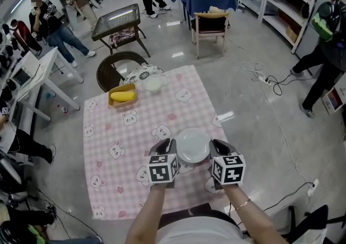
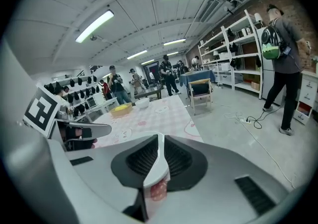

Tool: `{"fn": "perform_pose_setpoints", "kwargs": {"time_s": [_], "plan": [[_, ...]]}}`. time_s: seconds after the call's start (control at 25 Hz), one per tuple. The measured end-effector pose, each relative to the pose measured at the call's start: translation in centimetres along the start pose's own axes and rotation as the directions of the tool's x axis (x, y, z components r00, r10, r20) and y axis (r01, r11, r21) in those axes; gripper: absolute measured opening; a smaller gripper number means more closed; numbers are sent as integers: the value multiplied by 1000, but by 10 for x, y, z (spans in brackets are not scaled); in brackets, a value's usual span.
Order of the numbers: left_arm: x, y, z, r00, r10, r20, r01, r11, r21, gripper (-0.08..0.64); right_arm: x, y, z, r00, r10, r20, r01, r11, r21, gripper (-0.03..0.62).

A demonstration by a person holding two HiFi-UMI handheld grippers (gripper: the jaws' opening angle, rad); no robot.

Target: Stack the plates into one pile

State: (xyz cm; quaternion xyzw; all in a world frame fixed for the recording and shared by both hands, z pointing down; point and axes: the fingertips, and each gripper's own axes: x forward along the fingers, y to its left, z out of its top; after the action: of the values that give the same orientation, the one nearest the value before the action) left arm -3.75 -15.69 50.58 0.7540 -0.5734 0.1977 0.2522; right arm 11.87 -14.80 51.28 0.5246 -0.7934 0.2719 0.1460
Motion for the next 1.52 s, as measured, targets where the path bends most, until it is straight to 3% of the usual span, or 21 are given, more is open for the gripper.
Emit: {"fn": "perform_pose_setpoints", "kwargs": {"time_s": [0.28,0.72,0.96,1.52], "plan": [[-50,-4,27,989,-8,148,6,1000,16,40,-45,12,32,991,34,131,-36,999,14,15],[-115,-14,83,941,-32,338,12,998,62,25,-96,51,82,948,142,284,-129,990,-64,5],[-136,-12,81,923,-44,381,18,997,73,25,-112,63,85,928,163,336,-134,985,-106,5],[-146,-34,88,914,-70,399,39,996,85,25,-134,60,94,920,180,348,-139,980,-140,5]]}}
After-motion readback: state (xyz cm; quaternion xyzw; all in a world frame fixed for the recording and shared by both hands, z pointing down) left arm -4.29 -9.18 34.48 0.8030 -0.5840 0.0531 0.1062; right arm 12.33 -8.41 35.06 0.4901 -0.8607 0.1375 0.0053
